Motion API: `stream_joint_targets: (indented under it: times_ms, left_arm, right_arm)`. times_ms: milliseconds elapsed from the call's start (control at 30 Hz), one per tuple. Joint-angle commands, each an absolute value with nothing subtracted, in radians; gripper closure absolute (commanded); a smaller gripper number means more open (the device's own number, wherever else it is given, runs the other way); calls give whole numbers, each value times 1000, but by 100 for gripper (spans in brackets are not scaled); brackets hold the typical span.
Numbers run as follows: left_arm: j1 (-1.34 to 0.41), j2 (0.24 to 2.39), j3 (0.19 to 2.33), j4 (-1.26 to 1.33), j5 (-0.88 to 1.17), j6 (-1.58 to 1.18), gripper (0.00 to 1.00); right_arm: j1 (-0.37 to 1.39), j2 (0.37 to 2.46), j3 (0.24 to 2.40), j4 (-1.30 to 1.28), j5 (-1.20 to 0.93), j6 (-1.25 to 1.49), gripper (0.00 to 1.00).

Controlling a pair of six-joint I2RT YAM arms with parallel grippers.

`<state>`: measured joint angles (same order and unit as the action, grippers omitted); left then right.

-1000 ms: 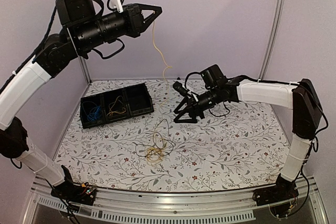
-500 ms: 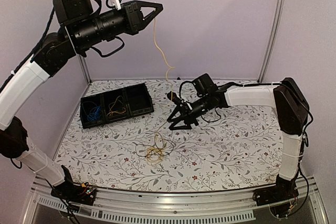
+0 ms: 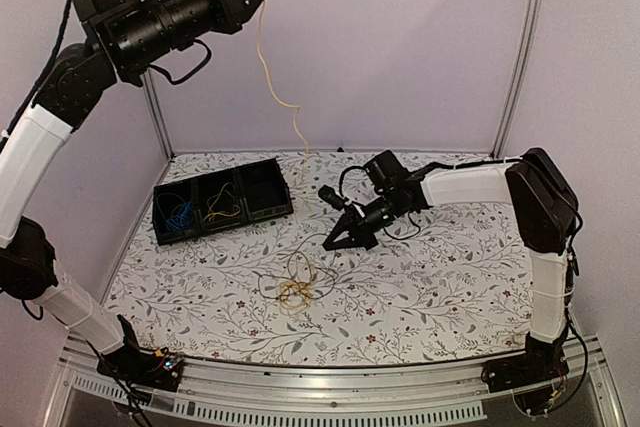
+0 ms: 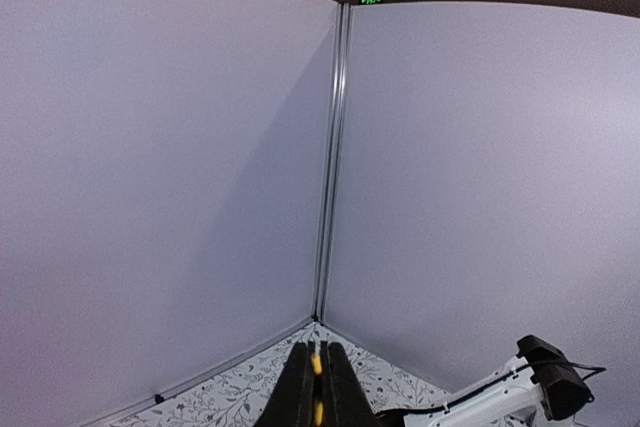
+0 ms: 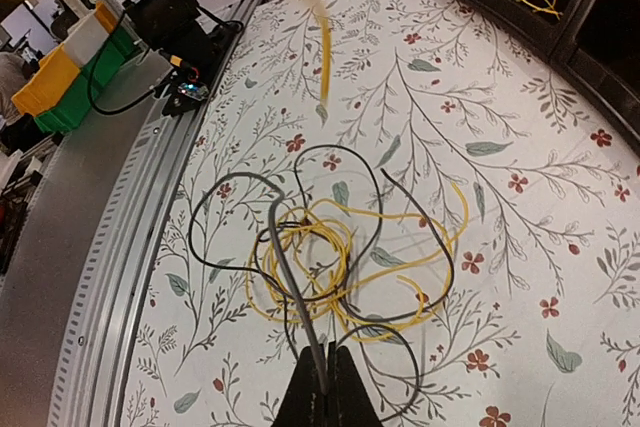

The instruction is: Untangle the cables

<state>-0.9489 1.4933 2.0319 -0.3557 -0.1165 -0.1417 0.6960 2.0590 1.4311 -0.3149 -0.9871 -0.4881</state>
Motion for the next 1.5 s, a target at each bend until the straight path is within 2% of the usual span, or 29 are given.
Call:
stream_joint_targets:
  times_ms: [0,233,300,400,500,800,1033,1467]
  left_arm:
    - [-949,1477,2154,-372,-279,-3,100]
    - [-946,1426,2018,-298,-381,69,100]
    - [-942,1416,1972,-291,-405,77,100]
    - [-925,1393,1899,-281,-421,67,100]
    - [-890,1355,1795,-265,-415,36,100]
    - [-722,1260,1545,-224,-305,-104,100]
    - [-576,1244,1446,-178,-182,-199,100]
    - [-408,1359,1461,-147,-136,-172,100]
  right_arm:
    - [616,2138,1434,-401,-828,-434,100]
    - [571,2149,1435,-424,-809,-395,99]
    - [571,2140,1457,-458,-816,-406,89]
    - [571,2107,1466,-503,-803,-422,67]
    - [571,2023,1414,-507,-750,-431,53]
    - [554,1711,1248,-512,-694,-490,31]
    - [553,1645,1171,-424,-492,-537,28]
    - [552,1674,1144,-413,-466,-572,26]
